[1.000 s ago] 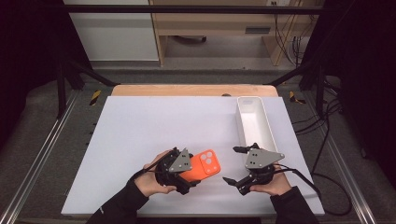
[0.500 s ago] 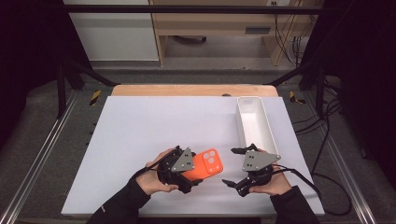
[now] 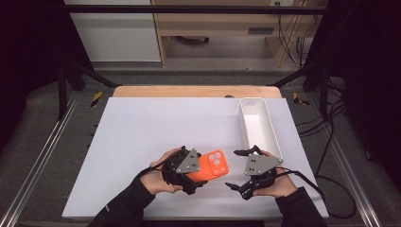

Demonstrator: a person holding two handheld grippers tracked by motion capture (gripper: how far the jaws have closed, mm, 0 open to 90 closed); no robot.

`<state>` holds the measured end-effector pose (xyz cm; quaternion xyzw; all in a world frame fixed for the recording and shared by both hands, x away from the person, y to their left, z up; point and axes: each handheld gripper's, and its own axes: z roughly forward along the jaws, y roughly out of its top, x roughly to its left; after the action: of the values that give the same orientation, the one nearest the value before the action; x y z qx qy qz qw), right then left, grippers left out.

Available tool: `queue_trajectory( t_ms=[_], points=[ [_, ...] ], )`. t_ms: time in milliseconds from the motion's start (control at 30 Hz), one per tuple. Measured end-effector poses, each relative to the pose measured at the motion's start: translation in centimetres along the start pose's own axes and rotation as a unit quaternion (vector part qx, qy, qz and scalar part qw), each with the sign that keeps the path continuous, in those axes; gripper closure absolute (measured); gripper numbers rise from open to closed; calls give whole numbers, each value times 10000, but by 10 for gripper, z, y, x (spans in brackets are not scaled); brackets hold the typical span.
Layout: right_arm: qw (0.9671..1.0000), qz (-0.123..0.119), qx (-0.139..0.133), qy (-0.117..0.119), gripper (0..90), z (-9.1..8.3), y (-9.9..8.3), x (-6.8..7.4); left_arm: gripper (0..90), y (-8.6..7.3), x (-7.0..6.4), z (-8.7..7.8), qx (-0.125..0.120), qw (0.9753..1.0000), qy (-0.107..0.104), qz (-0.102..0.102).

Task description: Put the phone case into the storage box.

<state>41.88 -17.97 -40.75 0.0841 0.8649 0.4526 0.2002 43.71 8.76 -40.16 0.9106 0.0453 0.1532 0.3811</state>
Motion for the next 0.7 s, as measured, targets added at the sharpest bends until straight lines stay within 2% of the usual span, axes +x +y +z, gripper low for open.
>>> queue_trajectory(
  t_ms=[233,700],
  points=[
    [9999,-98,33,-9,28,-2,1,-1,151,3,1,-2,-49,10000,-62,32],
    [9996,-270,72,90,31,0,5,1,151,6,-5,2,-14,9995,-44,326]
  ],
)
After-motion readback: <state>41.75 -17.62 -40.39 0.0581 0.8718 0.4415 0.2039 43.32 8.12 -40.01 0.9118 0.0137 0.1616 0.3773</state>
